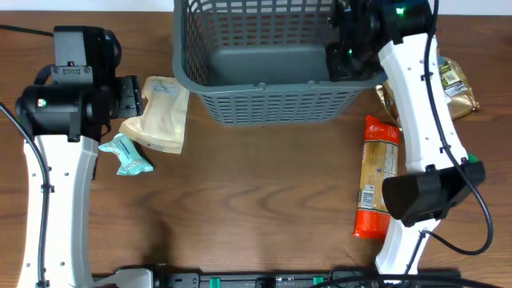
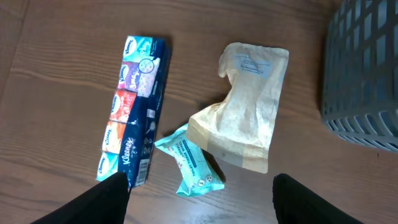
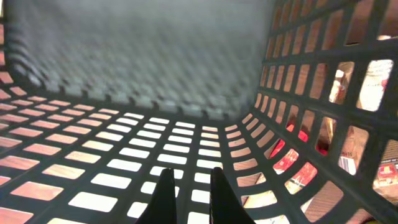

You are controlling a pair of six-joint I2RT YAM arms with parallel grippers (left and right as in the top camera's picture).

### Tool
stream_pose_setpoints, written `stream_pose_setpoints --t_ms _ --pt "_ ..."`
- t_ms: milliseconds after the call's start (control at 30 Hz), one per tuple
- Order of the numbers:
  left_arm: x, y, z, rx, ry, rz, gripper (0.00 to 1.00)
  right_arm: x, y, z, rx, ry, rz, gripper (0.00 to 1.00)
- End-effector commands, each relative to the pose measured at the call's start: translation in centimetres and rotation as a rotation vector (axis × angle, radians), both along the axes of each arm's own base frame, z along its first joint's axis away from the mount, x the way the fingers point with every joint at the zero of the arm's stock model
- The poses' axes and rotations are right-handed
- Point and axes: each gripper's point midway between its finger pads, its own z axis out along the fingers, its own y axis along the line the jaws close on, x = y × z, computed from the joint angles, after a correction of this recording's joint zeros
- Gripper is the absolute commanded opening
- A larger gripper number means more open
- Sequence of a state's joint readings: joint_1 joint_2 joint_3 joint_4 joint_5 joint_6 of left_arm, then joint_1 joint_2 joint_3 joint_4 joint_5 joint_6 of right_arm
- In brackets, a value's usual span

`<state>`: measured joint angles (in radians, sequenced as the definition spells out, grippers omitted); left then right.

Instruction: Pack container

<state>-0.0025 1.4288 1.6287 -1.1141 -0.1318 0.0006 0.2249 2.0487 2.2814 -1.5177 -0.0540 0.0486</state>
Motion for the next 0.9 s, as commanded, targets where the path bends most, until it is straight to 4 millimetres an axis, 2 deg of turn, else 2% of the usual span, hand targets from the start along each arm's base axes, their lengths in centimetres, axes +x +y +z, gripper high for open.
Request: stream_pose_setpoints --t_ms 0,233,367,400,433,467,500,533,633,733,800,867 --pt "0.2 0.3 0.3 0.014 -0.007 0.005 0.73 -0.5 1.2 -0.1 -0.003 0.011 0.027 0.01" --pt "0.2 0.3 0.3 0.013 -0.007 0.005 0.73 -0.5 1.6 -0.1 -0.002 0.007 0.036 0.01" --pt "0.2 0.3 0.3 0.013 -0.007 0.005 0.73 0.7 1.6 0.3 0.010 -0.042 0.030 0.02" --pt "0.2 0.3 0.3 0.013 -0.007 0.005 0.73 1.3 1.7 0.5 0.015 -0.068 0.027 0.07" --pt "0.2 0.3 0.3 0.013 -0.007 0.005 0.73 1.9 1.6 0.8 0.018 -0.092 0.024 0.16" --pt "0.2 0.3 0.3 0.013 -0.007 0.005 0.73 2.5 1.6 1.3 0.021 -0.122 0.030 0.41" --pt "0.2 0.3 0.3 0.013 -0.007 0.005 0.73 3.1 1.5 2.1 0.024 -0.161 0.040 0.76" --pt "0.2 0.3 0.3 0.013 -0.007 0.005 0.73 3.5 1.4 2.9 0.026 -0.189 0.047 0.89" --pt "0.2 0.3 0.3 0.013 -0.007 0.005 0.73 4.4 0.9 6.5 0.041 -0.295 0.044 0.94" --pt "0.2 0.3 0.3 0.013 -0.006 0.005 0.73 5.1 -0.9 11.6 0.071 -0.435 -0.021 0.99" --pt "0.2 0.3 0.3 0.013 -0.006 0.005 0.73 4.9 -4.2 15.3 0.102 -0.523 -0.175 0.99" --pt "0.2 0.3 0.3 0.013 -0.006 0.005 0.73 4.3 -7.5 17.2 0.131 -0.559 -0.317 0.99"
